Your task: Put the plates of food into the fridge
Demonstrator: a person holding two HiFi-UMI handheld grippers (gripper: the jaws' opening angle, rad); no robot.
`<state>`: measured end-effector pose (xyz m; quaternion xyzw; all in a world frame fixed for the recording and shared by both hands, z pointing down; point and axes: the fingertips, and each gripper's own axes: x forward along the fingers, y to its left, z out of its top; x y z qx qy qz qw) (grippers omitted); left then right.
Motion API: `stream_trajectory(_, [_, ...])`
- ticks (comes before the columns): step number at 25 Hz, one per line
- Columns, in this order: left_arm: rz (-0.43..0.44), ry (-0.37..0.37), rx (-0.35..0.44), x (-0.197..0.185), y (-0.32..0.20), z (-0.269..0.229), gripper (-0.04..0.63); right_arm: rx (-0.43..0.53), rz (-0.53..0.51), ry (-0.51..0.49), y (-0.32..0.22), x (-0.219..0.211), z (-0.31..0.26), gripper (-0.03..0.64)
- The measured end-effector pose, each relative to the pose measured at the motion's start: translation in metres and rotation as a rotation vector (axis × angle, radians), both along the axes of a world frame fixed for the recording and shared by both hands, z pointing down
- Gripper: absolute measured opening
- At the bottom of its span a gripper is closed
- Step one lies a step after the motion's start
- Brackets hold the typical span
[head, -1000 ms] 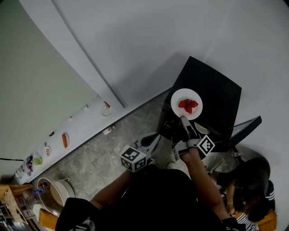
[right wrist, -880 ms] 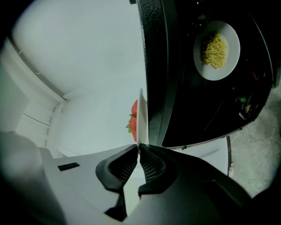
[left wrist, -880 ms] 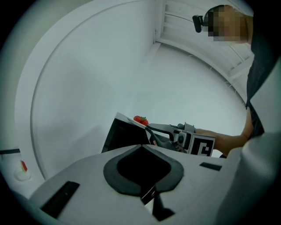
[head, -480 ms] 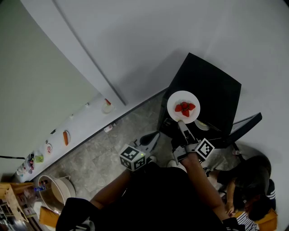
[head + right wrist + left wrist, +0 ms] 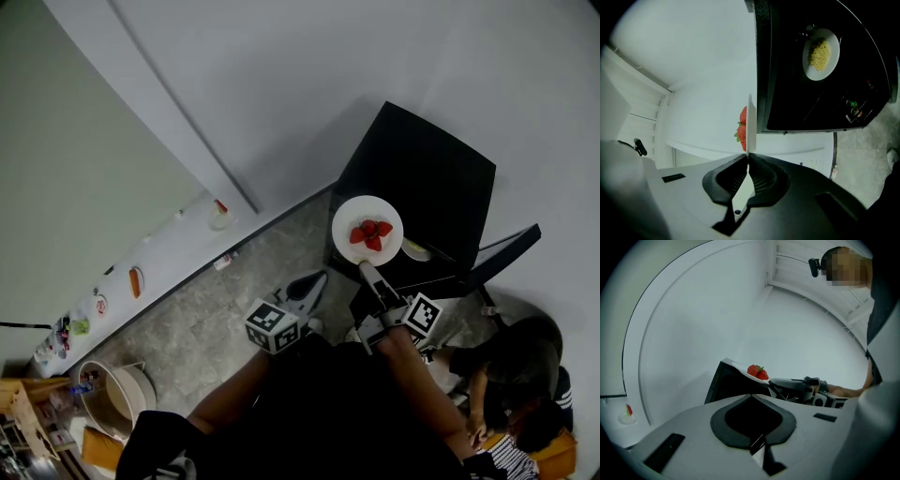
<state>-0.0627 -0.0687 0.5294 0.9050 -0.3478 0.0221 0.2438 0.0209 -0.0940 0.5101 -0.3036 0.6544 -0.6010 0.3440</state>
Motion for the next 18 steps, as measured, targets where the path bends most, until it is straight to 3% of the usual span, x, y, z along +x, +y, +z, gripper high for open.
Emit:
stream_trajectory(5, [-0.023, -0.021, 0.005, -0.013, 0.029, -0.001, 0.023, 0.006, -0.062, -0.006, 0.040, -0.011, -0.003, 0.034])
stream_trajectory(18, [-0.044, -0.043, -0.030, -0.028, 0.013, 0.012, 0.023, -0.064, -0.115, -0.029, 0.046, -0.008, 0.036, 0.034])
